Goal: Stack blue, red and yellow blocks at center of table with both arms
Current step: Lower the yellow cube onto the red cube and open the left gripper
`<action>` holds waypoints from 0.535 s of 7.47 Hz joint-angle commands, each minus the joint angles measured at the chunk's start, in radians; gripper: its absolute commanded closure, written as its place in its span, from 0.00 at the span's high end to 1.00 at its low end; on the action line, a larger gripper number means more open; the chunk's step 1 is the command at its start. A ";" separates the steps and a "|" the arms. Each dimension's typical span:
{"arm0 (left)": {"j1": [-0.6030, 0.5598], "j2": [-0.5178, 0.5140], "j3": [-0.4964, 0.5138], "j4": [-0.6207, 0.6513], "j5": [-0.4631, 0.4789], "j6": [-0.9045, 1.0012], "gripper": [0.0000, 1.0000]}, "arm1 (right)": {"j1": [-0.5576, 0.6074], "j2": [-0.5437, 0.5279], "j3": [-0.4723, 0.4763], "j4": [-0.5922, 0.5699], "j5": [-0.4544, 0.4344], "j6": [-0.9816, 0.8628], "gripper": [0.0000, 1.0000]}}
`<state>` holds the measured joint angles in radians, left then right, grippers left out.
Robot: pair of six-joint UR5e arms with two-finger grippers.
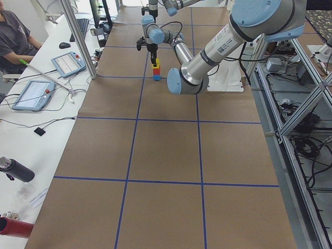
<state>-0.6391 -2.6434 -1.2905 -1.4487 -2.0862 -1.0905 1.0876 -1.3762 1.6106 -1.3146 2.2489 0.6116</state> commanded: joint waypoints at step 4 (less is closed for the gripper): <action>0.001 0.013 0.002 -0.013 0.000 -0.020 0.00 | -0.002 0.002 -0.003 0.000 0.000 0.008 0.99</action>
<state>-0.6380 -2.6389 -1.2862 -1.4612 -2.0855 -1.1103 1.0863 -1.3747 1.6093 -1.3146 2.2488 0.6150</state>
